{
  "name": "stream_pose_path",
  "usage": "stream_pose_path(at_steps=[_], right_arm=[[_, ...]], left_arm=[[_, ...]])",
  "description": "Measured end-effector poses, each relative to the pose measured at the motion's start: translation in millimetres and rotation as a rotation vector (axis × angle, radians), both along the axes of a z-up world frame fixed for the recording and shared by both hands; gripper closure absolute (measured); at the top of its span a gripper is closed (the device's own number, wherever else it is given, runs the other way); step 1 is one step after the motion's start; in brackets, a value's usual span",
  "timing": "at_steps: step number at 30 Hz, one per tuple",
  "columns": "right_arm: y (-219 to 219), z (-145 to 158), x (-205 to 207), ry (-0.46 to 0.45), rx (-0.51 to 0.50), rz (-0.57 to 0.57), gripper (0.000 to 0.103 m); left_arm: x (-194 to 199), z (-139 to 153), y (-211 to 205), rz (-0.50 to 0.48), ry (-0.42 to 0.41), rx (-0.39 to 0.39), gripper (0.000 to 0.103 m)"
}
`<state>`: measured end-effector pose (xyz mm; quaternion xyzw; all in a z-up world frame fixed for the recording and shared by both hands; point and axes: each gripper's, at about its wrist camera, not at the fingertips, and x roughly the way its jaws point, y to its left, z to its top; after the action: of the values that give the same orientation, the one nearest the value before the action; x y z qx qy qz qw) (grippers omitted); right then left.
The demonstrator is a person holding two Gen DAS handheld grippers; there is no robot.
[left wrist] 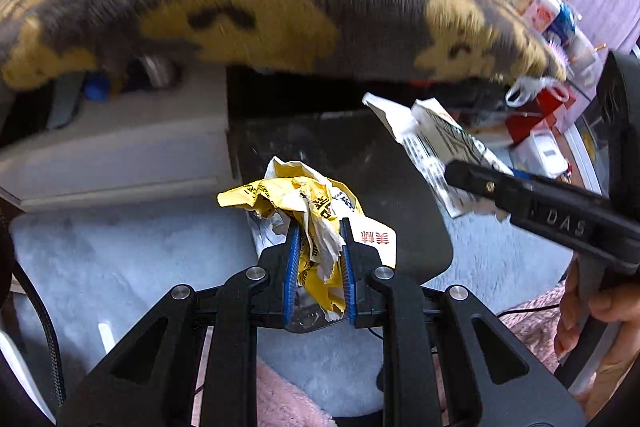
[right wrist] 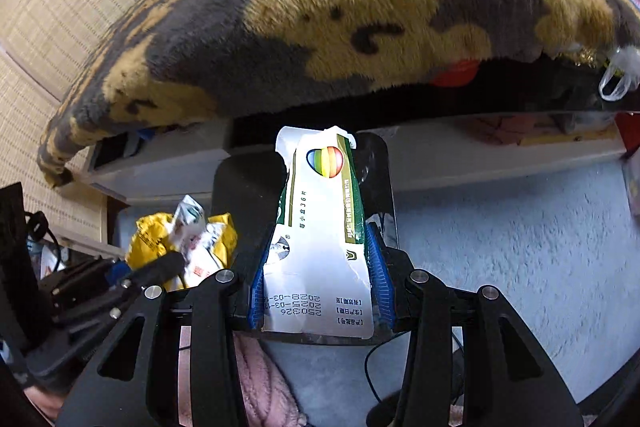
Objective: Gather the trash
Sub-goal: 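Carry the wrapper and toothpaste tube over the metal bin and open both tools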
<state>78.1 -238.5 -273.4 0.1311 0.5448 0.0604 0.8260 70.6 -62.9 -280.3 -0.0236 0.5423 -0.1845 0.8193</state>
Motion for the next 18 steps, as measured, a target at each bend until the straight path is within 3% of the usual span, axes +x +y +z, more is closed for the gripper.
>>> stream_pose_path(at_steps=[3, 6, 12, 14, 18], right_arm=[[3, -11, 6, 0.028, -0.004, 0.004, 0.058], [4, -15, 8, 0.038, -0.011, 0.002, 0.052], [1, -8, 16, 0.029, -0.017, -0.016, 0.044], [1, -1, 19, 0.014, -0.025, -0.019, 0.041], [-5, 15, 24, -0.026, -0.036, -0.042, 0.026]], left_arm=[[5, -16, -5, -0.011, 0.025, 0.009, 0.085], [9, -26, -7, -0.015, 0.049, 0.016, 0.077], [10, -26, -2, -0.009, 0.052, 0.021, 0.066], [12, -19, 3, 0.0, 0.041, 0.022, 0.053], [17, -2, 10, 0.016, 0.007, 0.023, 0.039]])
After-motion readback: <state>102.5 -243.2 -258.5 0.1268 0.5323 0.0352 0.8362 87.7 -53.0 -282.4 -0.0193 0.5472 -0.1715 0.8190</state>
